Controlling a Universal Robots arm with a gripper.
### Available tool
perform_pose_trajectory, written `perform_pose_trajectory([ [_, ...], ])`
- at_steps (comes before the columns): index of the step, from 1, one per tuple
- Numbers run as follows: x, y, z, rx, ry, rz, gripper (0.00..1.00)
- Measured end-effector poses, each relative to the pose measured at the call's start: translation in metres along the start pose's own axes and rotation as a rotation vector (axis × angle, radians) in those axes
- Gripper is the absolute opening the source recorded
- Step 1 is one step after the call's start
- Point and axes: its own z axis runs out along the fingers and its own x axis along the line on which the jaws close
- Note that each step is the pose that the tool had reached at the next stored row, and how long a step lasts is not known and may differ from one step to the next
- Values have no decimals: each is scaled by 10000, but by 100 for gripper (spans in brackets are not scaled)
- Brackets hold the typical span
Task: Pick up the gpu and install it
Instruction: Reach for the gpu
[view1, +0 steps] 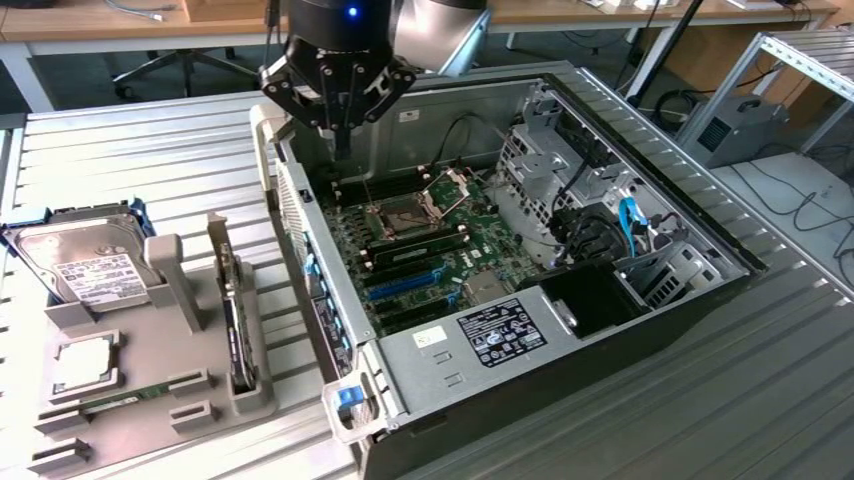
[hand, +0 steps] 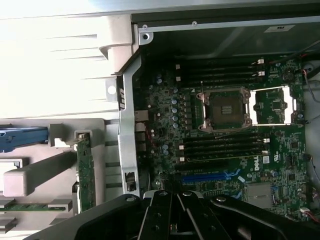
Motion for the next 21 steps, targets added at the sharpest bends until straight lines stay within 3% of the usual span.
perform_pose_trajectory([
  [21, 81, -6, 4, 1, 0, 0, 11],
])
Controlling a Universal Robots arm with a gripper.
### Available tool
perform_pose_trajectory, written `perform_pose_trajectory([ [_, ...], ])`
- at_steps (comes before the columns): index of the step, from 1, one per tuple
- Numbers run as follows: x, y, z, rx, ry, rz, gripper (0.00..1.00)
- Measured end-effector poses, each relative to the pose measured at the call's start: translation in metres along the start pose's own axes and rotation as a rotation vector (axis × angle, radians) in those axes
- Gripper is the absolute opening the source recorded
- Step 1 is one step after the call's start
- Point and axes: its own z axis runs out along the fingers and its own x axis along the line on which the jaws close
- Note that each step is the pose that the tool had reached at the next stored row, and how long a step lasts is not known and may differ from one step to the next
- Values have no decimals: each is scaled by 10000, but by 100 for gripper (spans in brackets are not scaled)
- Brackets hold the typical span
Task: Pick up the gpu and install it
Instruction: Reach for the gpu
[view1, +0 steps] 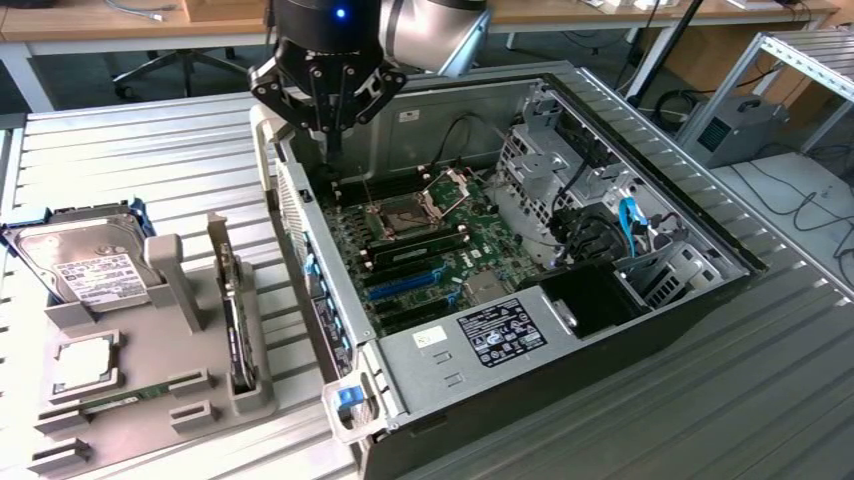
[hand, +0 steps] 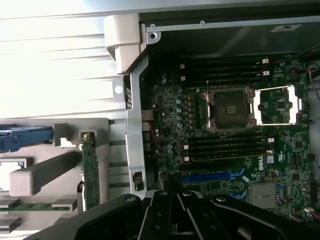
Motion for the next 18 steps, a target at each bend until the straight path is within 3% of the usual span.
perform_pose_trajectory([
  [18, 78, -6, 4, 0, 0, 1, 11],
])
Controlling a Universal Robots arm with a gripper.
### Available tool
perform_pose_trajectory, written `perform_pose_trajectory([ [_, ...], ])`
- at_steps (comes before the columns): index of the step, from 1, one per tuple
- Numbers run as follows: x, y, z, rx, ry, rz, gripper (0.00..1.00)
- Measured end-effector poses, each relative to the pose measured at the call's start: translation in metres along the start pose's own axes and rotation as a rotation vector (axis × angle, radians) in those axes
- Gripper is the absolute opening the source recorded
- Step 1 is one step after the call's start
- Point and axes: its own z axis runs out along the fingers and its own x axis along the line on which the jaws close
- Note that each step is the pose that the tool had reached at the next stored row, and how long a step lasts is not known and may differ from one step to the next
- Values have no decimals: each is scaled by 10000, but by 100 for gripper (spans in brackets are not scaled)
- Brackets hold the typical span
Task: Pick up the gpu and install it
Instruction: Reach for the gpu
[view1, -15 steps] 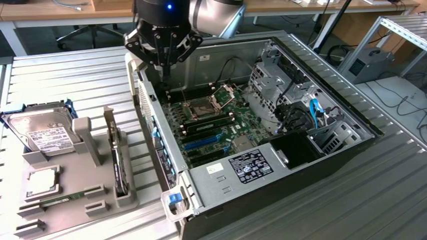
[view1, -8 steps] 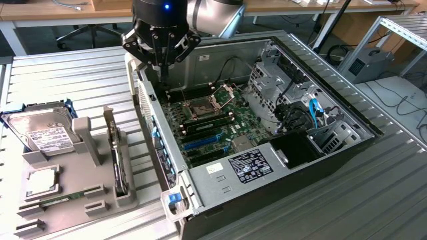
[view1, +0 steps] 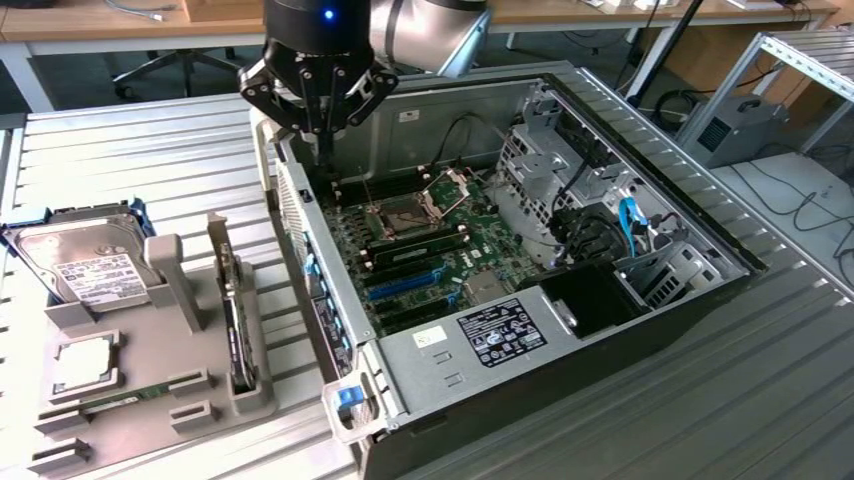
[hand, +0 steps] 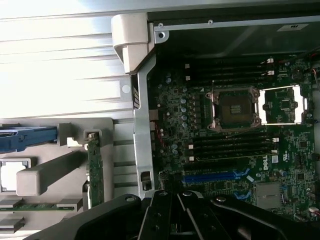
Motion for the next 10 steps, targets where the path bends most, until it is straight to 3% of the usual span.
perform_pose_trajectory([
  [10, 38, -3, 2, 0, 0, -1, 11],
])
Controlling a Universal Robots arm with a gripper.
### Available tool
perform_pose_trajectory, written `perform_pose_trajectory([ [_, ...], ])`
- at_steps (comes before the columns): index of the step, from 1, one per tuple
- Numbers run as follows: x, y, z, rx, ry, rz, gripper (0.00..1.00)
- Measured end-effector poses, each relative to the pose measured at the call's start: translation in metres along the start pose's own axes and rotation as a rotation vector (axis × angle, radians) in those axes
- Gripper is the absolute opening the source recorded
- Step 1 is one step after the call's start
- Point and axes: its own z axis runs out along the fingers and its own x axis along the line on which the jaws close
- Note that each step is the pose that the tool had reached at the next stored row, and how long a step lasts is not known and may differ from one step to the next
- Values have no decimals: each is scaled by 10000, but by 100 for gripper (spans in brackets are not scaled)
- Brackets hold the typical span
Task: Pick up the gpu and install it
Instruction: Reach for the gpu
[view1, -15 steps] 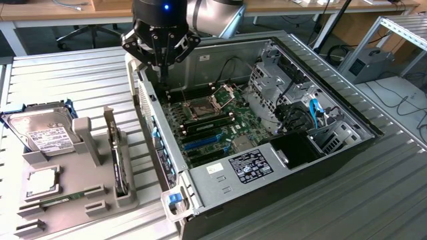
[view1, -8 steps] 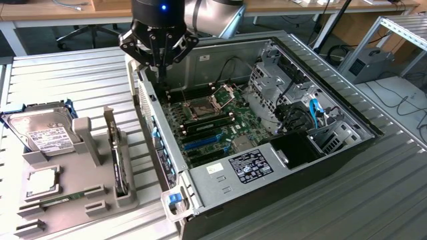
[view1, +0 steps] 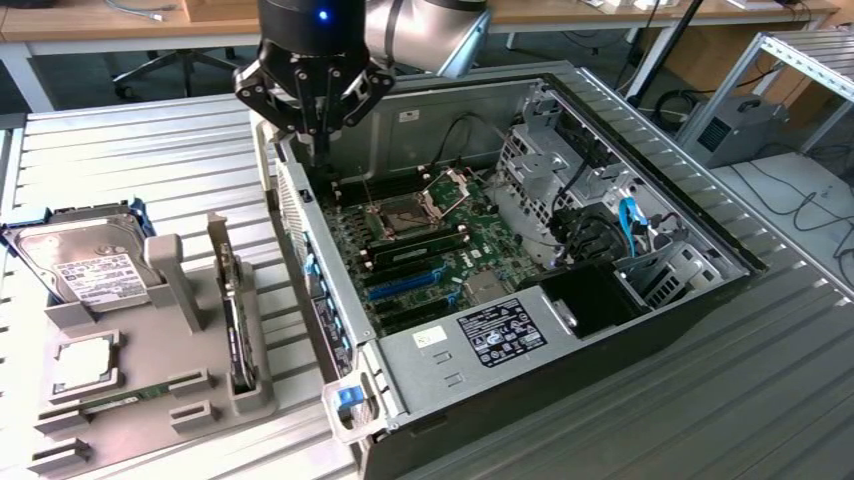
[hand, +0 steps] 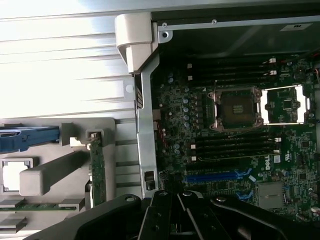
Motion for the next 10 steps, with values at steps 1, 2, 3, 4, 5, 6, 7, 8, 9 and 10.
perform_pose_trajectory([
  [1, 4, 0, 1, -1, -1, 1, 11],
  [2, 8, -1, 1, -1, 0, 0, 11],
  [3, 12, -1, 1, 0, 0, 1, 11],
  [4, 16, -1, 1, 0, 0, 1, 11],
  [5, 26, -2, 1, 0, 0, 1, 11],
  [6, 34, -3, 1, 0, 0, 0, 11],
  [7, 42, -3, 1, 0, 0, 1, 11],
  [8, 48, -4, 1, 0, 0, 1, 11],
  [9, 54, -4, 2, 0, 0, 0, 11],
  [10, 61, -5, 2, 0, -1, 1, 11],
])
